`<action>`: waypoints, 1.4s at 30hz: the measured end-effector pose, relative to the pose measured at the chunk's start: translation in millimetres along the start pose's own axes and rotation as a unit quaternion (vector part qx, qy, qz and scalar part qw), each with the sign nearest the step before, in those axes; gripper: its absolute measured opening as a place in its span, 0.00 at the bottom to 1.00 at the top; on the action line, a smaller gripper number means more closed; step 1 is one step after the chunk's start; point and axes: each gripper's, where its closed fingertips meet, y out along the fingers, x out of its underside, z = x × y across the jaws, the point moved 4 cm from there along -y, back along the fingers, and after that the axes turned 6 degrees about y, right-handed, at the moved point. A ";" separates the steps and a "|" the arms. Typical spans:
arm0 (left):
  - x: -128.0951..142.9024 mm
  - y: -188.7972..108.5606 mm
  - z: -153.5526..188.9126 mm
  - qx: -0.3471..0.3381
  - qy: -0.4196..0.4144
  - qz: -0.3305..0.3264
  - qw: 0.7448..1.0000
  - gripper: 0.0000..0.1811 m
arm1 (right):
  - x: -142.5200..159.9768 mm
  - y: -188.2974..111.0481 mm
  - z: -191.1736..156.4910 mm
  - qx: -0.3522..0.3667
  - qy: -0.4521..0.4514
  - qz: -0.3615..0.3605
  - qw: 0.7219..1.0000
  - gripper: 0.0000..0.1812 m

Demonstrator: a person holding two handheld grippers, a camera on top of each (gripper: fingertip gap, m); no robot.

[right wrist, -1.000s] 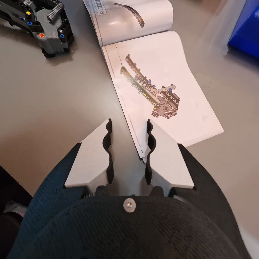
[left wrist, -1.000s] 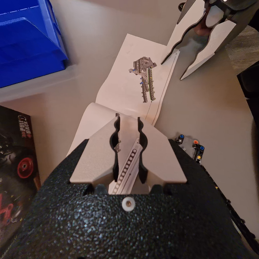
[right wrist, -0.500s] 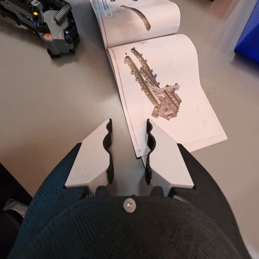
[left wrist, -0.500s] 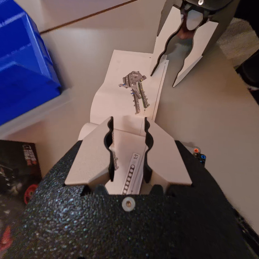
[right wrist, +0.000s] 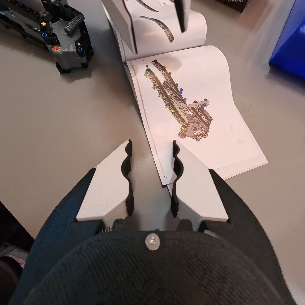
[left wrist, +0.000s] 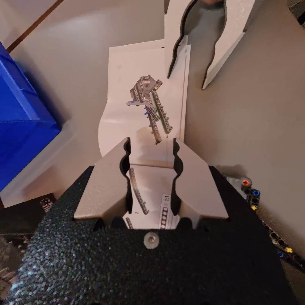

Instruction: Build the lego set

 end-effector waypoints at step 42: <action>-1.8 15.3 15.7 -0.045 -0.035 -0.004 0.998 0.05 | -1.6 -2.4 -0.5 0.038 -0.033 0.014 0.999 0.35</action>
